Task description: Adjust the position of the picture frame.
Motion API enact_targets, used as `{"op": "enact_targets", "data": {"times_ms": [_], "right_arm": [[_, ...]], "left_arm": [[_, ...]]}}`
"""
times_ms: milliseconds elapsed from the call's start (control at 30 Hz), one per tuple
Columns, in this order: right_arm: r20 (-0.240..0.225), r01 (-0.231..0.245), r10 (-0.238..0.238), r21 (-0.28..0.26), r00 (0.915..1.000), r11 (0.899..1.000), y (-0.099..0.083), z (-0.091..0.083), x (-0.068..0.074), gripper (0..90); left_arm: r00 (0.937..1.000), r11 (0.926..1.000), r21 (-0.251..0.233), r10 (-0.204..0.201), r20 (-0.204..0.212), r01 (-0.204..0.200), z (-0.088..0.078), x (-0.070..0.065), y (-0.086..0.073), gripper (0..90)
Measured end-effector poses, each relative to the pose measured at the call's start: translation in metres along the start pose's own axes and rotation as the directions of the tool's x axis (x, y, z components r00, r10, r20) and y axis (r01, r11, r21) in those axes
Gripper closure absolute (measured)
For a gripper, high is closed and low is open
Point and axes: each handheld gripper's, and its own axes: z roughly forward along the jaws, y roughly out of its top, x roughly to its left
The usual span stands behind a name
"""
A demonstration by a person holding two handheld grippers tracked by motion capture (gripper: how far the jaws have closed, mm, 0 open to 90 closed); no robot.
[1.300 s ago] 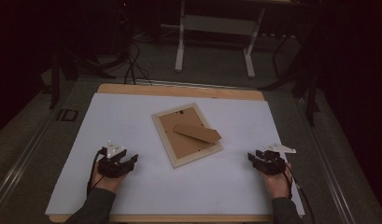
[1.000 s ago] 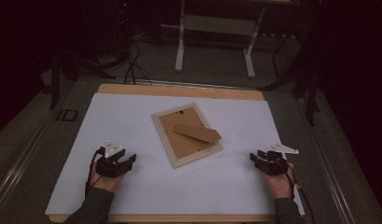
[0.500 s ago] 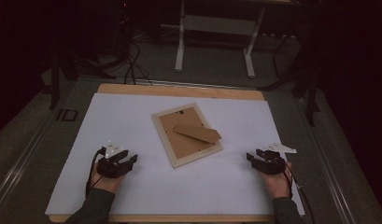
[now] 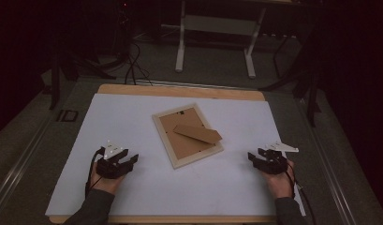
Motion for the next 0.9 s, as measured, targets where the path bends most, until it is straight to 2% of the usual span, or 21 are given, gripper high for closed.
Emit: {"op": "enact_targets", "data": {"times_ms": [100, 400, 667, 833, 900], "right_arm": [[-0.006, 0.014, -0.014, 0.001, 0.9999, 1.0, 0.005, -0.001, 0.001, 48.8], [-0.037, 0.014, -0.014, -0.011, 0.9992, 1.0, 0.018, -0.005, -0.003, 52.5], [-0.049, 0.038, -0.039, -0.024, 0.998, 0.999, 0.032, -0.002, -0.002, 52.8], [-0.056, 0.062, -0.064, -0.024, 0.9964, 0.998, 0.039, 0.003, 0.001, 53.7], [-0.059, 0.064, -0.066, -0.026, 0.9961, 0.998, 0.042, 0.005, 0.002, 54.7]], "left_arm": [[0.9999, 1.0, 0.003, -0.004, 0.009, 0.004, -0.001, -0.001, 0.002, 51.0], [0.9993, 0.9992, 0.036, -0.018, 0.032, 0.017, 0.001, -0.005, 0.003, 49.9], [0.9999, 0.9987, 0.052, -0.002, 0.013, 0.001, 0.004, -0.008, 0.004, 43.8], [1.0, 0.999, 0.045, 0.001, -0.005, 0.0, 0.004, -0.009, 0.004, 46.1], [1.0, 0.9994, 0.033, 0.001, 0.004, -0.001, 0.003, -0.01, 0.004, 49.2]]}}
